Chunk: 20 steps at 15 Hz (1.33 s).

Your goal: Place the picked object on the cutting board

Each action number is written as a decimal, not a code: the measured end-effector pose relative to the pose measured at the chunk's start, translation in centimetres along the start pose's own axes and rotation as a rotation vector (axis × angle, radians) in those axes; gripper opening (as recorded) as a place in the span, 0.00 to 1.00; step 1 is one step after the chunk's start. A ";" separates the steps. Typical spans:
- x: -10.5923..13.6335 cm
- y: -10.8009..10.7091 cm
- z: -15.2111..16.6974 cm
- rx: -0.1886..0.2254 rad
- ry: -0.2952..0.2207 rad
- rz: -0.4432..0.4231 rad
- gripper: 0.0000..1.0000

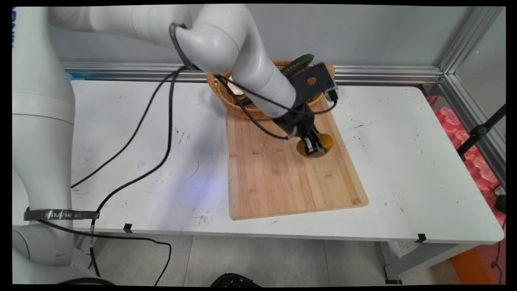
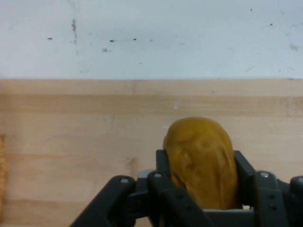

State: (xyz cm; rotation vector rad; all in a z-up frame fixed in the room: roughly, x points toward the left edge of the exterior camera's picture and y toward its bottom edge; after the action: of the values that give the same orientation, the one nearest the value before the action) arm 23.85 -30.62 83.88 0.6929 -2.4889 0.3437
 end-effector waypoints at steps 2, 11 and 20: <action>-0.2 0.4 1.0 -0.004 0.005 -0.001 0.00; -0.9 2.7 5.1 -0.038 0.022 -0.051 0.00; -1.1 3.4 8.3 -0.050 0.027 -0.091 1.00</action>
State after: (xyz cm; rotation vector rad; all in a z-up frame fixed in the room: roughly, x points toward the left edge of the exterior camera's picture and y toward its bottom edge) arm 19.34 -30.36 76.05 0.7726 -2.4227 0.2543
